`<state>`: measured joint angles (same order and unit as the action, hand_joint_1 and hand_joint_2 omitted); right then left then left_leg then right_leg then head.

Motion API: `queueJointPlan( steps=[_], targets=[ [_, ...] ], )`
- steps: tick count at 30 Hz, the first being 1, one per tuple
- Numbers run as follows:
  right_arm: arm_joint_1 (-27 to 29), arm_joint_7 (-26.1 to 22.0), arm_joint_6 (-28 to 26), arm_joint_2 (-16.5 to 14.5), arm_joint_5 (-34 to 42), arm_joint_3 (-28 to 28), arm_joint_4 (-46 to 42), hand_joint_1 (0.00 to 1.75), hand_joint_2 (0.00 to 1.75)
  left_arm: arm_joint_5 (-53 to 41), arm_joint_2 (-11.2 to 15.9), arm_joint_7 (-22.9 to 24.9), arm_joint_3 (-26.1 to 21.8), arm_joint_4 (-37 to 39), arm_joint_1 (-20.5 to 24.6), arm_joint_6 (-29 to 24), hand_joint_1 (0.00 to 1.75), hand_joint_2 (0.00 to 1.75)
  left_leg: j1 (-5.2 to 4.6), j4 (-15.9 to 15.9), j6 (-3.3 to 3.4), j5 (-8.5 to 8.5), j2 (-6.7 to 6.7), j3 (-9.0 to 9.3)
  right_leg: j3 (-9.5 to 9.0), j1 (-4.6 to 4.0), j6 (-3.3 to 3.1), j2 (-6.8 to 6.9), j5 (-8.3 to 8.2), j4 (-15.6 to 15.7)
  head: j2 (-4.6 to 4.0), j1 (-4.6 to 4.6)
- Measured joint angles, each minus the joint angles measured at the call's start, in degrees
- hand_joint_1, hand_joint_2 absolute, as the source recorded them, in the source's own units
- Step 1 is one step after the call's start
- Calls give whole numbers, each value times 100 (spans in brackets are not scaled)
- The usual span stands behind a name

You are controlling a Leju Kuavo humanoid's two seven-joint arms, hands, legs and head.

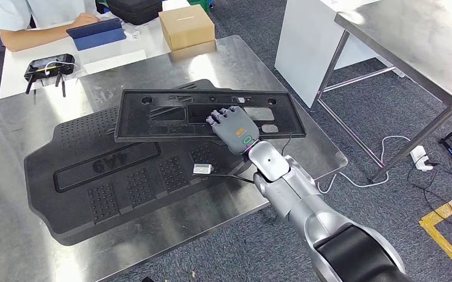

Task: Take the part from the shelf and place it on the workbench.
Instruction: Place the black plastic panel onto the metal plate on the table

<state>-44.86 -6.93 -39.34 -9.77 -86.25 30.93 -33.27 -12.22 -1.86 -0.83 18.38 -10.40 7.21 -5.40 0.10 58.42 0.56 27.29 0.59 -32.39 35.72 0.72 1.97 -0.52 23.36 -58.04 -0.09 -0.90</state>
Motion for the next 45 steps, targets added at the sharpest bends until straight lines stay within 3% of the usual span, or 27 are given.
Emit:
queueJointPlan(
  steps=[4, 9, 15, 45],
  targets=[
    [-7, -1, 4, -10, 53, 5, -9, 175, 175, -2, -6, 0, -15, -3, 0, -2, 0, 175, 0, 0, 0, 0, 0, 0, 0, 0, 0, 0, 0, 0, 0, 0],
    [-161, 437, 504, -197, 121, 28, -55, 175, 175, -30, -24, 8, -125, -4, -7, -9, 0, 175, 0, 0, -1, -1, 1, 0, 0, -1, 0, 0, 0, 0, 1, 0],
    [-195, 670, 544, -225, -97, 107, -121, 175, 175, -100, -26, 7, -188, -7, -9, 2, 0, 175, 0, 0, -1, -1, 1, 0, 0, 0, 0, 0, 0, 0, 0, 0],
    [-194, 816, 501, -240, -253, 315, -41, 175, 175, -203, -39, 9, -213, -7, -10, -11, 0, 175, 0, -2, -1, -1, 0, 0, -3, 0, 0, 0, 0, 8, 0, 0]
  ],
)
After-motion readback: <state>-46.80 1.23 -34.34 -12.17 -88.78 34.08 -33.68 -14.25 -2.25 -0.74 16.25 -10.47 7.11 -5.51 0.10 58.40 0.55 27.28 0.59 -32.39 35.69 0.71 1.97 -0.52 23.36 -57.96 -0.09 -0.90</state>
